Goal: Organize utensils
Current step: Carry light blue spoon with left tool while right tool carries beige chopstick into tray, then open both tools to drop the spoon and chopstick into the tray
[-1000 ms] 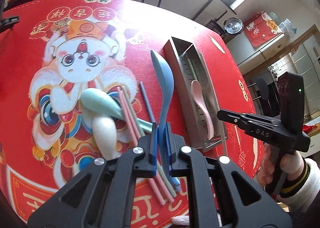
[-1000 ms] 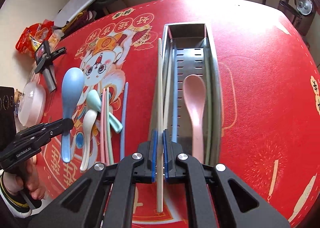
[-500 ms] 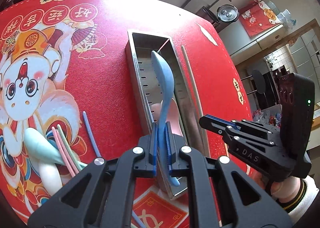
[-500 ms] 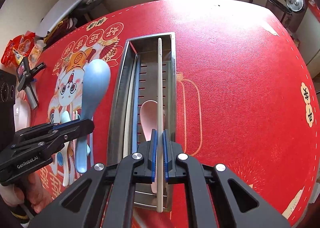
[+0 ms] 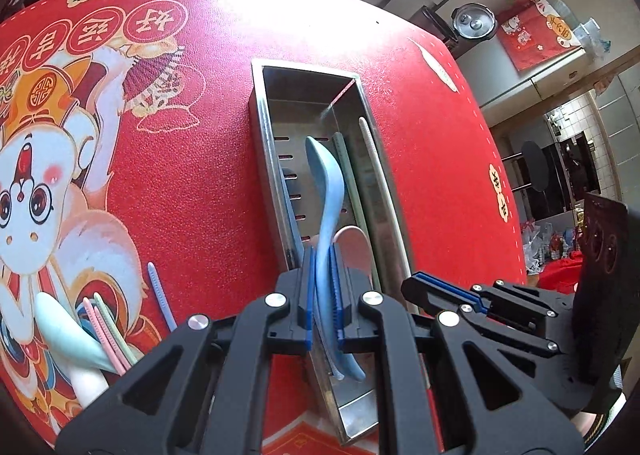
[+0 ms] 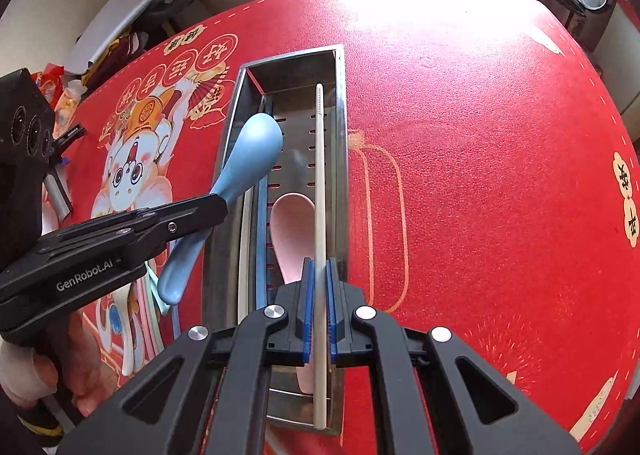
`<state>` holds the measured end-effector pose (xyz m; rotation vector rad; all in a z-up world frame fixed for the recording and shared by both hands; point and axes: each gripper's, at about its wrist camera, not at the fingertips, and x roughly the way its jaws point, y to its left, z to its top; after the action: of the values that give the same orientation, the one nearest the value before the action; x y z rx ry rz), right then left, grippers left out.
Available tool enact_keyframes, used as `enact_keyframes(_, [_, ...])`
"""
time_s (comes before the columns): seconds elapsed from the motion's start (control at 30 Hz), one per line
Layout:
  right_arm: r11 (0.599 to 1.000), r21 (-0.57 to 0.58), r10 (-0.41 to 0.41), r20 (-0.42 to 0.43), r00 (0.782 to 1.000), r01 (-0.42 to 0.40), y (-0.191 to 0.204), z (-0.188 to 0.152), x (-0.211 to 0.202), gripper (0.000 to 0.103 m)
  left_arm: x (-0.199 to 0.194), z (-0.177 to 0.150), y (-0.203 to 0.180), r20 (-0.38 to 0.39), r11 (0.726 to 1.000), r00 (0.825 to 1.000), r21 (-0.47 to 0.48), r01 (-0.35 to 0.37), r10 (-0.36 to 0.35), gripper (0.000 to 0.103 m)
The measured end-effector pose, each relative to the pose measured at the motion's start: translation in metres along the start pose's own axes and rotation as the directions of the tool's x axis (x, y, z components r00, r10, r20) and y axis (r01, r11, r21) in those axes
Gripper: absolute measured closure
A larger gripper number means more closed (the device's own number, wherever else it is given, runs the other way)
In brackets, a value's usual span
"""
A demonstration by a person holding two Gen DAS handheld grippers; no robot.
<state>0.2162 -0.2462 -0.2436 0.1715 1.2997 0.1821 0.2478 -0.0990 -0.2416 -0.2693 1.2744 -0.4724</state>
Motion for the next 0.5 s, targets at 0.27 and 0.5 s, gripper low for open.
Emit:
enact_keyframes(0.27, [0.999, 0.034, 0.004, -0.007, 1.000, -0.004, -0.002, 0.006, 0.004, 0.097, 0.010, 0.023, -0.009, 0.020, 0.999, 0.999, 0.012, -0.033, 0.033, 0.092])
enact_keyframes(0.5, [0.999, 0.037, -0.006, -0.006, 1.000, 0.006, -0.001, 0.006, 0.001, 0.096, 0.022, 0.041, -0.016, 0.036, 0.996, 0.996, 0.036, -0.078, 0.077, 0.091])
